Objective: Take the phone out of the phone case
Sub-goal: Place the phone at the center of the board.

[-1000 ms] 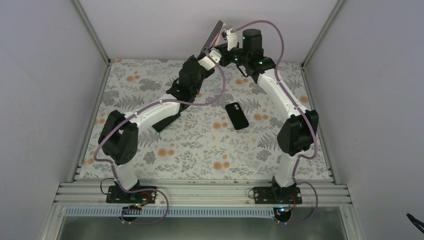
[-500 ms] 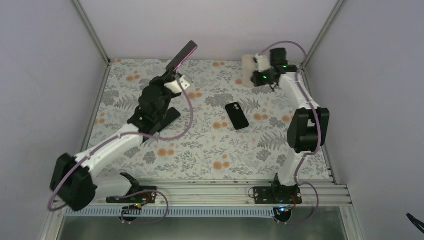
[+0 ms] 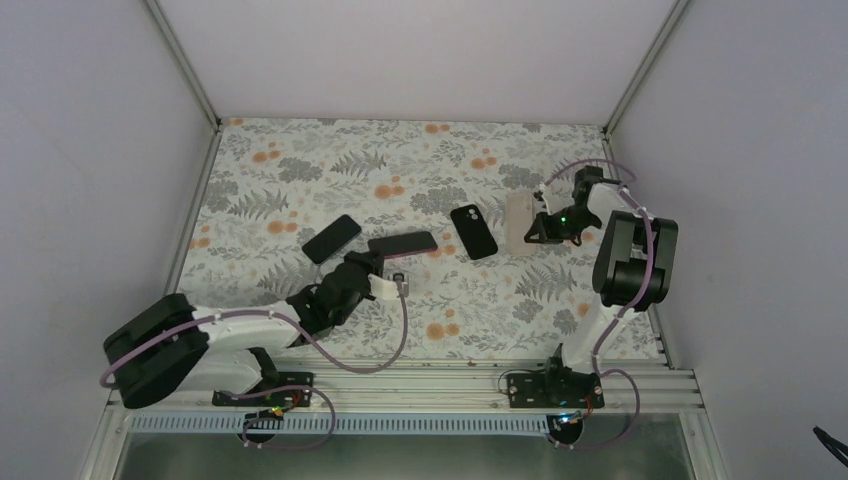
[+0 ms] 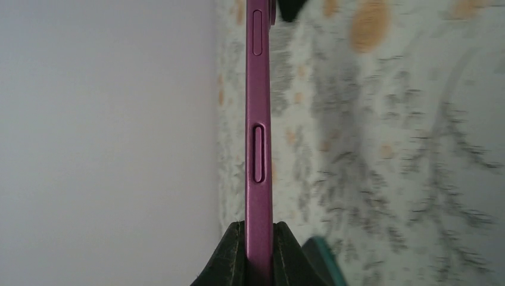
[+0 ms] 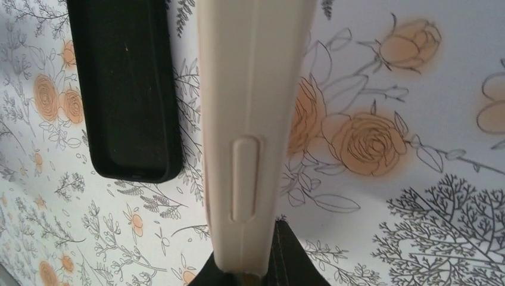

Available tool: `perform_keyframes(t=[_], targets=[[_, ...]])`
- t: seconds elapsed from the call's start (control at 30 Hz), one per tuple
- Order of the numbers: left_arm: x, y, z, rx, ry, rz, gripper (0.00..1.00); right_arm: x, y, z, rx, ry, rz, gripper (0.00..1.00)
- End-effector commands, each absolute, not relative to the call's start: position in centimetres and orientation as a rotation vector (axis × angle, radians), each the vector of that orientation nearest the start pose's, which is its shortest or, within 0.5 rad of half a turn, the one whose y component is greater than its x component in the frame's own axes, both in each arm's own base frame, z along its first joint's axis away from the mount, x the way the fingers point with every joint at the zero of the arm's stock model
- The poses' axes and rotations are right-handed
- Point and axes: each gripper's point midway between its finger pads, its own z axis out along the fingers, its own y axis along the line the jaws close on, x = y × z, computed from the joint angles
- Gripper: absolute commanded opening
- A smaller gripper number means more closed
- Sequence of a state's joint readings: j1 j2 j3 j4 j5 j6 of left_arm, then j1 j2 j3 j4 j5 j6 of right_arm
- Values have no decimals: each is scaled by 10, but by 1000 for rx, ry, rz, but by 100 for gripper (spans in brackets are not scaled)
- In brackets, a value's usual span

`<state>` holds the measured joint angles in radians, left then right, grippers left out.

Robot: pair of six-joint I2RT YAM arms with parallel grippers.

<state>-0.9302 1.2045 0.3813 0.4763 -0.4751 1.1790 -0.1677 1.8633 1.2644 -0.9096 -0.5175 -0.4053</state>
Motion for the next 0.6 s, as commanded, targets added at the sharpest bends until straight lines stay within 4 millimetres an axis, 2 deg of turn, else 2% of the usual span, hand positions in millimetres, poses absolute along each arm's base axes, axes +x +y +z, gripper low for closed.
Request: perform_keyframes(t=[0.0, 0.1, 0.23, 0.4, 0.43, 0.47, 0.5, 0.53, 0.57], targets=[[269, -248, 147, 1459, 1129, 654, 2, 343, 18, 52, -369, 2801, 737, 4], [258, -253, 123, 1525, 1081, 660, 2, 340, 3, 43, -302, 2821, 710, 4], [251, -255, 103, 1570, 1013, 714, 2, 337, -9, 34, -252, 2844, 696, 4], [240, -262, 73, 1654, 1011, 694, 3, 333, -17, 23, -216, 2868, 714, 12], [236, -264, 68, 1674, 1003, 683, 8, 332, -18, 21, -210, 2871, 716, 15], [233, -266, 64, 1688, 998, 676, 22, 332, -19, 20, -205, 2872, 714, 19], [230, -268, 61, 1701, 995, 668, 49, 331, -20, 19, -203, 2875, 712, 27], [227, -270, 57, 1727, 992, 658, 67, 331, -22, 19, -202, 2875, 703, 37], [224, -272, 54, 1744, 995, 639, 80, 331, -24, 20, -200, 2873, 689, 45]])
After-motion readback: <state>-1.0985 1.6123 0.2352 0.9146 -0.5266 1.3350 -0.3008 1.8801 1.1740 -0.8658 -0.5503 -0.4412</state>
